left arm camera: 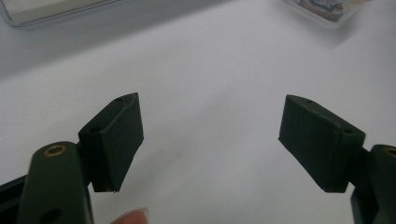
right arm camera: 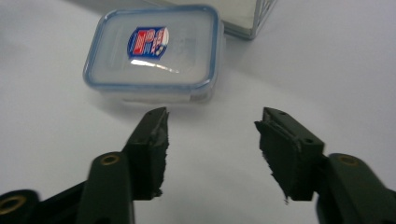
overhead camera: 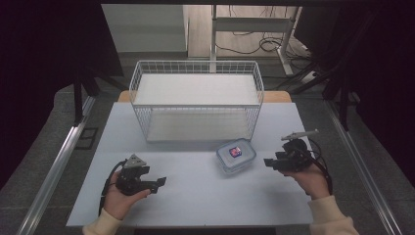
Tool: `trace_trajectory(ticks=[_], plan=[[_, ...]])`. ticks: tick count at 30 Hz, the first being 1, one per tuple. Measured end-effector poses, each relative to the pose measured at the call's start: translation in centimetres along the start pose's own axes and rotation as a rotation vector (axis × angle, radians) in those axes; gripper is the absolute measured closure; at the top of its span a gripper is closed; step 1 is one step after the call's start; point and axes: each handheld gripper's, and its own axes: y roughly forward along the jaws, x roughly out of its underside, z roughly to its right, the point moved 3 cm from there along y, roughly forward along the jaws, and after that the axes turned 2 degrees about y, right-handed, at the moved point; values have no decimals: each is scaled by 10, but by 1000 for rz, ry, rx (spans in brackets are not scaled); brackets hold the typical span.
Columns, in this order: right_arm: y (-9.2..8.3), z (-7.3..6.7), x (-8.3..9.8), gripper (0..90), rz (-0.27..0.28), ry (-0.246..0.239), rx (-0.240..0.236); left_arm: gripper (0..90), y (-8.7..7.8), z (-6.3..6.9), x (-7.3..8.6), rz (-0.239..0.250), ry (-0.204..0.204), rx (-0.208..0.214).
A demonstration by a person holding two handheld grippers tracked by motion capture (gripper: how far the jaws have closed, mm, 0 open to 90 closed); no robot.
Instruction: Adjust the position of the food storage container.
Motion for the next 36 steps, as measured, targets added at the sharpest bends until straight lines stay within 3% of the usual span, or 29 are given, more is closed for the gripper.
trace_trajectory(ticks=[5,10,11,12,15,19,21,30,36], plan=[[13,7,-20,510,-58,9,-1,217,-1,-1,0,3,-3,-2],[37,10,-39,757,-163,-69,15,218,0,-2,1,-2,-6,-1],[37,10,-39,757,-163,-69,15,218,0,-2,1,-2,-6,-1],[45,11,-41,842,-200,-109,43,218,0,-2,1,-4,-5,-2],[55,13,-42,890,-206,-125,63,218,0,-2,1,-1,-5,-3],[64,12,-41,891,-222,-153,77,218,0,-2,1,-2,-2,-3],[74,9,-40,891,-248,-192,91,218,0,-2,1,-4,0,-5],[90,9,-44,891,-268,-224,89,220,1,-3,2,-3,-4,-3],[90,6,-44,891,-269,-238,81,221,2,-4,3,-6,0,-5]])
